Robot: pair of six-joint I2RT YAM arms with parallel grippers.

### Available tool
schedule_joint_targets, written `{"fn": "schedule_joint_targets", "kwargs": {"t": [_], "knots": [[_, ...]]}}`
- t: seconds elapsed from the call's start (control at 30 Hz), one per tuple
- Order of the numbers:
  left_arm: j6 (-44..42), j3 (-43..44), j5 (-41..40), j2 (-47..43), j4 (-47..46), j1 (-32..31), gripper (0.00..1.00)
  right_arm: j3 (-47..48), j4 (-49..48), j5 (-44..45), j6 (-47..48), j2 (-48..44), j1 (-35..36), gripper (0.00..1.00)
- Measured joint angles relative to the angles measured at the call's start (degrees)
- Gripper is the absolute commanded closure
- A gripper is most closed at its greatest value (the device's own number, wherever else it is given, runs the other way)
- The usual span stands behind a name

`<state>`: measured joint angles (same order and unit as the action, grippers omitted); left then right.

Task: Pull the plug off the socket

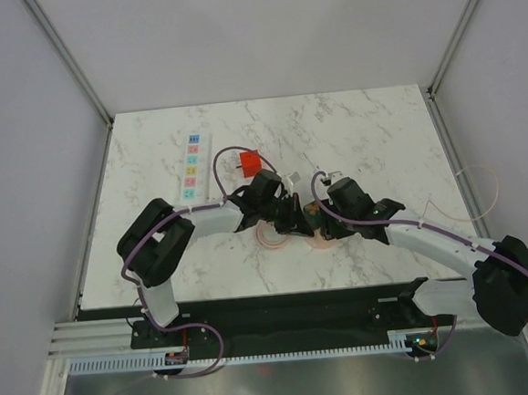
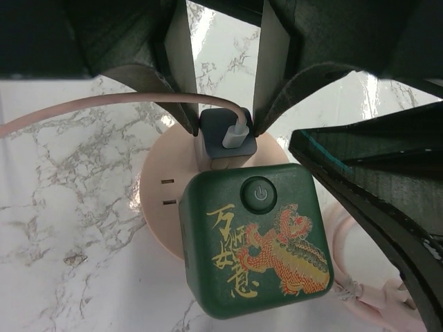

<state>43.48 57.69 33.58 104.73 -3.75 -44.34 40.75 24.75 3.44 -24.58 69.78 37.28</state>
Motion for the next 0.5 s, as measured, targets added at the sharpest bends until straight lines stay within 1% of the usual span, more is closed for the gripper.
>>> {"fn": "schedule_joint_targets", "kwargs": {"t": [0.2,0.27,0.4,0.5], "knots": [[1.57,0.02,-0.28,1.73,-2.91,-0.5,0.98,-0.02,-1.64,0.02,0.22,0.74,0.13,0.56],[1.88,0.02,-0.37,2.58,-3.21,-0.55,0.98,-0.02,-1.84,0.07,0.42,0.87,0.13,0.54],[2.12,0.0,-0.59,3.82,-3.61,-0.66,0.98,-0.28,-2.08,0.46,0.68,1.92,0.24,0.41],[2.12,0.0,-0.76,4.13,-3.69,-0.79,0.98,-0.9,-2.05,0.74,0.87,2.27,0.28,0.4]]}}
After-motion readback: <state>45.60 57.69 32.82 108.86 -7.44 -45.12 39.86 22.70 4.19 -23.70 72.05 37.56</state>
